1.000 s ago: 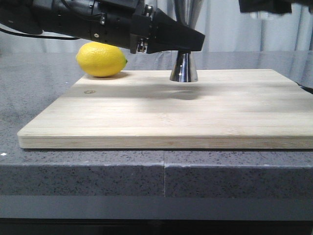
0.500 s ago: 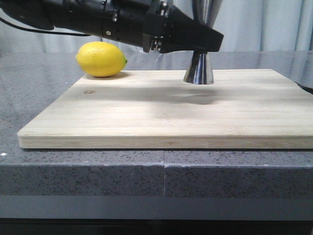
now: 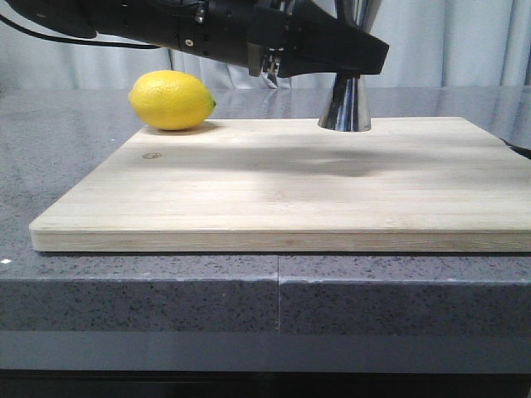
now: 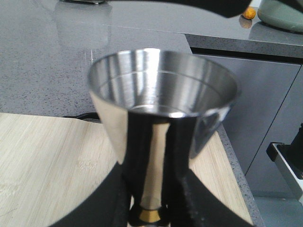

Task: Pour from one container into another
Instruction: 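Lift the beaker with the right gripper and bring it over the jigger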

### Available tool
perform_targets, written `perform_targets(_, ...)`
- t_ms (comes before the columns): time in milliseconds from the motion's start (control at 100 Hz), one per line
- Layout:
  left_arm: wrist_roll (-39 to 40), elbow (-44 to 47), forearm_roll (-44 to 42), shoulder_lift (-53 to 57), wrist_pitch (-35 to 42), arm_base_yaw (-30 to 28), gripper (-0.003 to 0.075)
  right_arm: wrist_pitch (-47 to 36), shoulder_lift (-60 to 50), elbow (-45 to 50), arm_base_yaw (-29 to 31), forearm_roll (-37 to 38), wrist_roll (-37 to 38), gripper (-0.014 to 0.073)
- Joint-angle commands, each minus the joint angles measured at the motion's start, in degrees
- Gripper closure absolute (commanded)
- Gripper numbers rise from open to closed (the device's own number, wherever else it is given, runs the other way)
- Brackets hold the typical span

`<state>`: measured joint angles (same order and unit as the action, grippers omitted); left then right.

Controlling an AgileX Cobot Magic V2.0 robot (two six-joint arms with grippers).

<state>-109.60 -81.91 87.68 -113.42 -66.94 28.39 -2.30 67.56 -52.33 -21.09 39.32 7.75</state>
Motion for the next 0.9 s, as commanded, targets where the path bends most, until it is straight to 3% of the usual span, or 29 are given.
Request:
perform_targets(0,0.47,-1.82,4.04,3.80,-6.32,0.51,0.0741,-2.60,-2.23,-2.32,-0.38,2.48,-0.41,0.0321)
perform_targets(890,1.50,-1.82,4.04,3.80,-6.32,1.96,0.0741,-2.21,-2.62,-2.32,-0.38,11.47,-0.41,0.0321)
